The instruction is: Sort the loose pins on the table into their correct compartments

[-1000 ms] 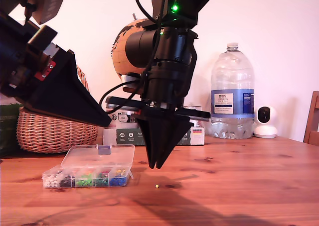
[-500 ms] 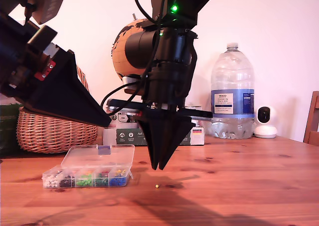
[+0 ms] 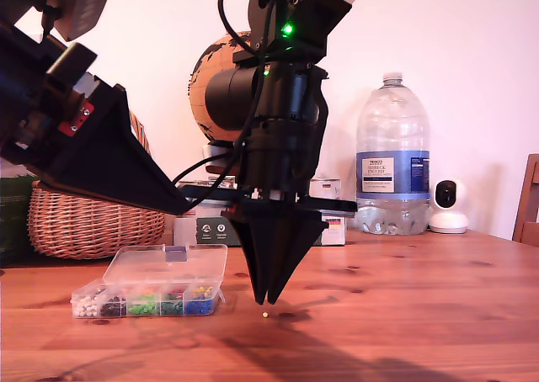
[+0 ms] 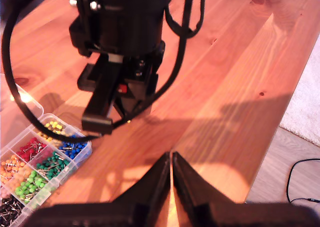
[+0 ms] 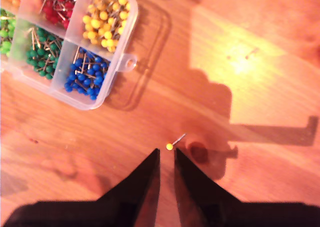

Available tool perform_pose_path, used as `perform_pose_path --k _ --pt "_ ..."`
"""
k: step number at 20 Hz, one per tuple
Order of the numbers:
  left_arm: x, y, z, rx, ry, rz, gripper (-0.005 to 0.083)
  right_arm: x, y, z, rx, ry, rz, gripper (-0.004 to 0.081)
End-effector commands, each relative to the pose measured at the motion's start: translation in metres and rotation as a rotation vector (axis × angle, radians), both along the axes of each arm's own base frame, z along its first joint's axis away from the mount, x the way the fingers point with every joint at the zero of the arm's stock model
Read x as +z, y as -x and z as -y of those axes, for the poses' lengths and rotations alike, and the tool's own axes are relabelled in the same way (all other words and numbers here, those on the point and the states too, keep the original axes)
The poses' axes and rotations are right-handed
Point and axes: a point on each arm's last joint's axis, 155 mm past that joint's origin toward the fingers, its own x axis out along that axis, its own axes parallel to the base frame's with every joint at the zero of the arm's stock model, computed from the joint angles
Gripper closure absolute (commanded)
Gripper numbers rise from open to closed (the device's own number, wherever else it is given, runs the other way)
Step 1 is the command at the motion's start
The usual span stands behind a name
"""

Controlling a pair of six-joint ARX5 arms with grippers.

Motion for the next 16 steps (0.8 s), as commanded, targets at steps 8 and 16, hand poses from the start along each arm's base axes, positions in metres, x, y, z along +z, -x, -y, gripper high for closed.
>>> perform_pose_path --k 8,16 --pt "-0.0107 0.0038 -0.0024 -0.005 -0.018 -0.017 0.0797 -0.0179 0.0050 -0.0036 -0.009 0.022 -0.026 0.0695" --pt "-0.0107 0.0038 -0.0024 -0.005 -0.018 -0.017 0.0797 -0.0199 0.0041 -0.0010 -0.011 0.036 -0.022 0.0697"
